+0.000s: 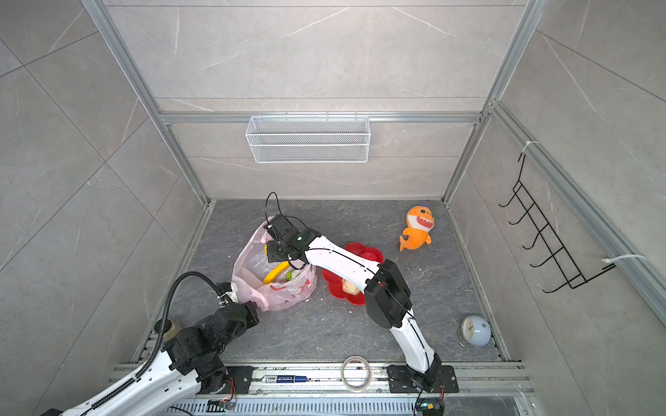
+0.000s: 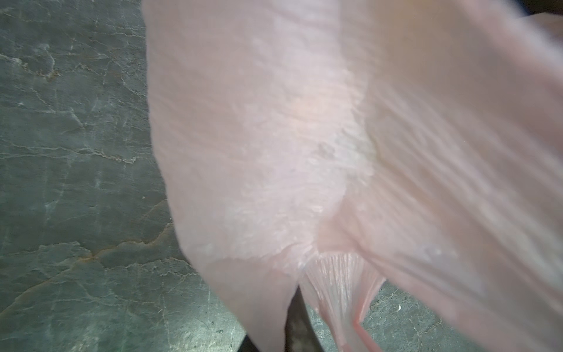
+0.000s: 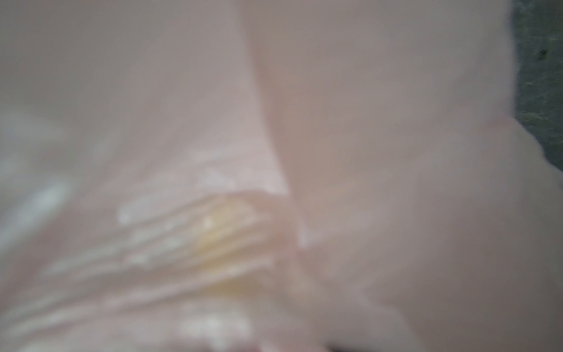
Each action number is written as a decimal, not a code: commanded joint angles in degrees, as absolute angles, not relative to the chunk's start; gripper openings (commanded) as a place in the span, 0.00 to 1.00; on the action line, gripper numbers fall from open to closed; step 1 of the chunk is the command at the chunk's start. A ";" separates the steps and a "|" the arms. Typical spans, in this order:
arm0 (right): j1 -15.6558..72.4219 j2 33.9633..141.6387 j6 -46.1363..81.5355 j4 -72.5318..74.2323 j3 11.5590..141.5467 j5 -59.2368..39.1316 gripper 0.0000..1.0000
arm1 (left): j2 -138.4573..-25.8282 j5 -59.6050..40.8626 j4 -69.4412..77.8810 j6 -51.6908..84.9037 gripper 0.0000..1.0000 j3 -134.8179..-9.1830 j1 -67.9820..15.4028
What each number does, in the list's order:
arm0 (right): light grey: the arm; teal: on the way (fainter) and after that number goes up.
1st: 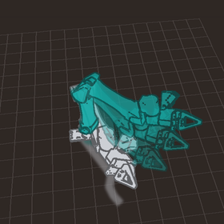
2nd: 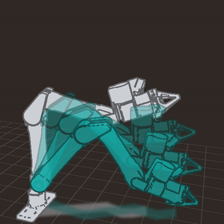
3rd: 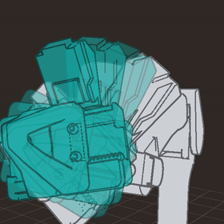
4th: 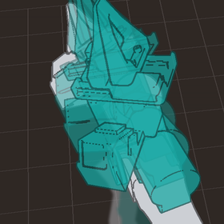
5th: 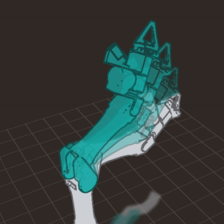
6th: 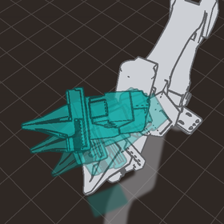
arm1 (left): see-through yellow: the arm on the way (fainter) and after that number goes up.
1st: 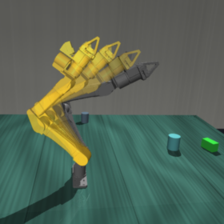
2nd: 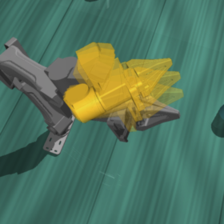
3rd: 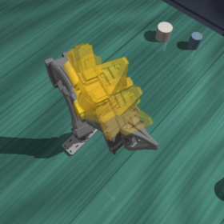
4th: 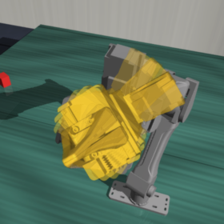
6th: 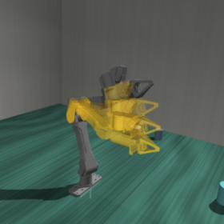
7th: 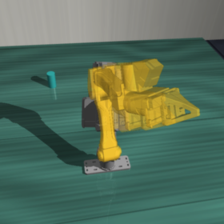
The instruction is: Take the fake fruits out of the plastic bag
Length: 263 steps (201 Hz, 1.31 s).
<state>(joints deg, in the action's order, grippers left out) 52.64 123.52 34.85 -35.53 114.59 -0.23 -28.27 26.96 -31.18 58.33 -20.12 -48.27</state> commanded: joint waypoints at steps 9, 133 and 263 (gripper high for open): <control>52.71 120.07 32.42 -38.65 113.90 -5.86 0.51 | -27.65 29.33 -29.77 58.27 0.00 -21.06 -48.44; 52.31 114.55 25.75 -41.84 109.02 -10.66 0.53 | -26.41 30.50 -30.90 59.85 0.00 -20.76 -48.43; 51.33 113.82 26.85 -44.07 115.36 -18.78 0.55 | -27.86 31.10 -29.75 59.88 0.00 -20.96 -48.44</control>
